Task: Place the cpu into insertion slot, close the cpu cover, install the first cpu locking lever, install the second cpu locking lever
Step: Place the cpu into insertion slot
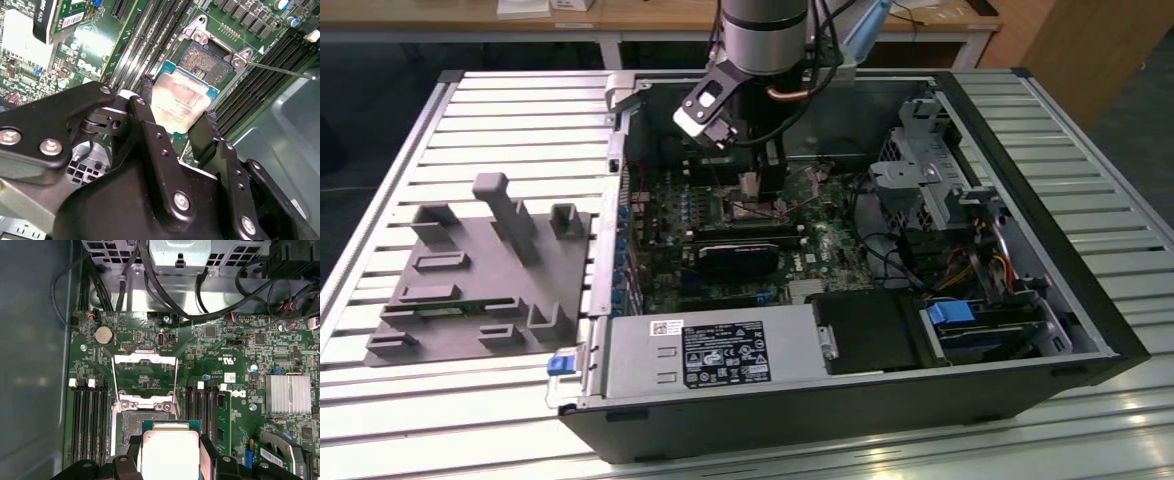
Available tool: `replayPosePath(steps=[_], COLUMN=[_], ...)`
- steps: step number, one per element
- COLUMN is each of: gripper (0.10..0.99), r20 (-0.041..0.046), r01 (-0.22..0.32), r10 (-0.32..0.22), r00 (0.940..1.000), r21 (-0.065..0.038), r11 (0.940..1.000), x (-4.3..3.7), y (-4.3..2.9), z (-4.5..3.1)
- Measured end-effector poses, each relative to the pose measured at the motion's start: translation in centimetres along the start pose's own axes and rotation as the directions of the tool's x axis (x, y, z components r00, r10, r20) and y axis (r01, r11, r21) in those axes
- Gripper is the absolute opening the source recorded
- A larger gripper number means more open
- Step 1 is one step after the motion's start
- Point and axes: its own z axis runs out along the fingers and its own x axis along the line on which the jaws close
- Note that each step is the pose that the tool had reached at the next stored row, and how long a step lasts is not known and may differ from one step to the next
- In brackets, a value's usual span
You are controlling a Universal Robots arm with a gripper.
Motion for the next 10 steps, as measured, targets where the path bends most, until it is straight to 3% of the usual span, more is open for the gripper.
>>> replayPosePath(steps=[10], gripper=[0.537], r20=[0.0001], r01=[0.0], r10=[0.0], r00=[1.0], r21=[0.0], r11=[1.0], x=[0.11], y=[-0.07], z=[0.82])
